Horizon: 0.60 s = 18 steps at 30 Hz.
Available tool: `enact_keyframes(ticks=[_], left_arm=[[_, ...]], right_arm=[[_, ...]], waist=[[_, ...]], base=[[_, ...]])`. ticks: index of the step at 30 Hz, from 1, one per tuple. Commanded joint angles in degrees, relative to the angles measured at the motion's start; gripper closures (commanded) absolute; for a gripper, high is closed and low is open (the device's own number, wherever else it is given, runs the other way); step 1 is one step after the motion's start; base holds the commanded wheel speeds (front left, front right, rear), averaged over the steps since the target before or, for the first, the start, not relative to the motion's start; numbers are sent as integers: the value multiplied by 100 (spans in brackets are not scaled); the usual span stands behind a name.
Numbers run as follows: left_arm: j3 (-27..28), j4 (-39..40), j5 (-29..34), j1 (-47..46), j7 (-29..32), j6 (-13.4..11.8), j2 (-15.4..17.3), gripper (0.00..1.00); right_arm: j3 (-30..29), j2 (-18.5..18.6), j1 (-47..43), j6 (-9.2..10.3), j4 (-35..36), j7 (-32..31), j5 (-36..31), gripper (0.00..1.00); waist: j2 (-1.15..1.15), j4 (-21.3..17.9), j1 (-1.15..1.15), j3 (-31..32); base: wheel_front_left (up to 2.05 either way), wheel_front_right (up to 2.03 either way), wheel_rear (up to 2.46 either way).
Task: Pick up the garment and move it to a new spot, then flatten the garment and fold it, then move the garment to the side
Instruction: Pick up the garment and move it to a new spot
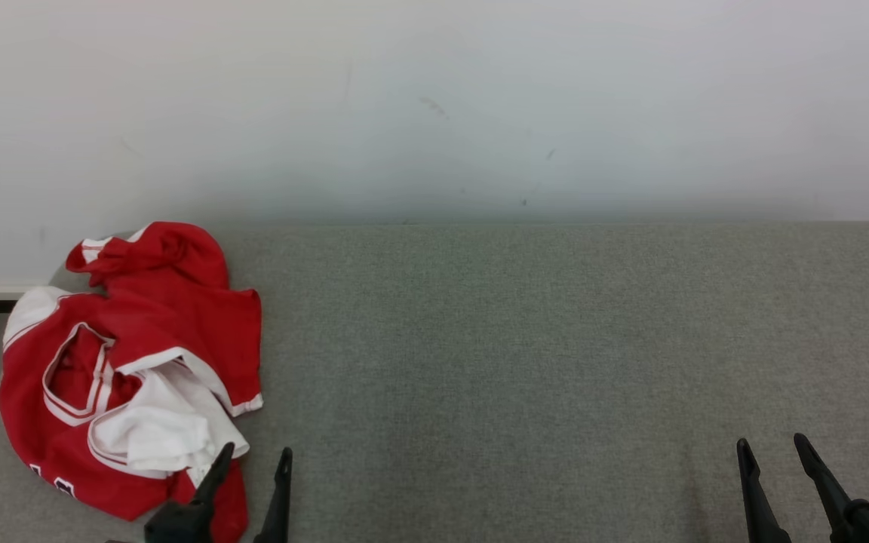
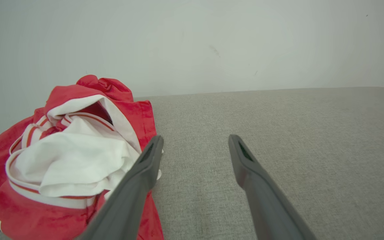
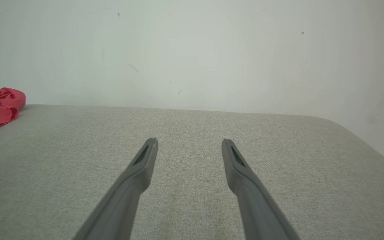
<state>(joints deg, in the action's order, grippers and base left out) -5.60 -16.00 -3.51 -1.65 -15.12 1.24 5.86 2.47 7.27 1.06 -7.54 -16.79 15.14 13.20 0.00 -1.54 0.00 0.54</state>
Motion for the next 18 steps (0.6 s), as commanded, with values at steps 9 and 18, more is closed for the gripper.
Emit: enact_keyframes(ticks=[9,18], left_arm=[[47,-52,125,21,-5,67,-42,0],[98,-108,162,99,-5,81,-34,0]], right_arm=[[-17,-2,-93,10,22,2,35,0],[73,-36,-122,10,-14,1,79,0]], waist=[[0,224,0,6],[0,894,0,77]], base=[[0,0,0],[0,0,0]])
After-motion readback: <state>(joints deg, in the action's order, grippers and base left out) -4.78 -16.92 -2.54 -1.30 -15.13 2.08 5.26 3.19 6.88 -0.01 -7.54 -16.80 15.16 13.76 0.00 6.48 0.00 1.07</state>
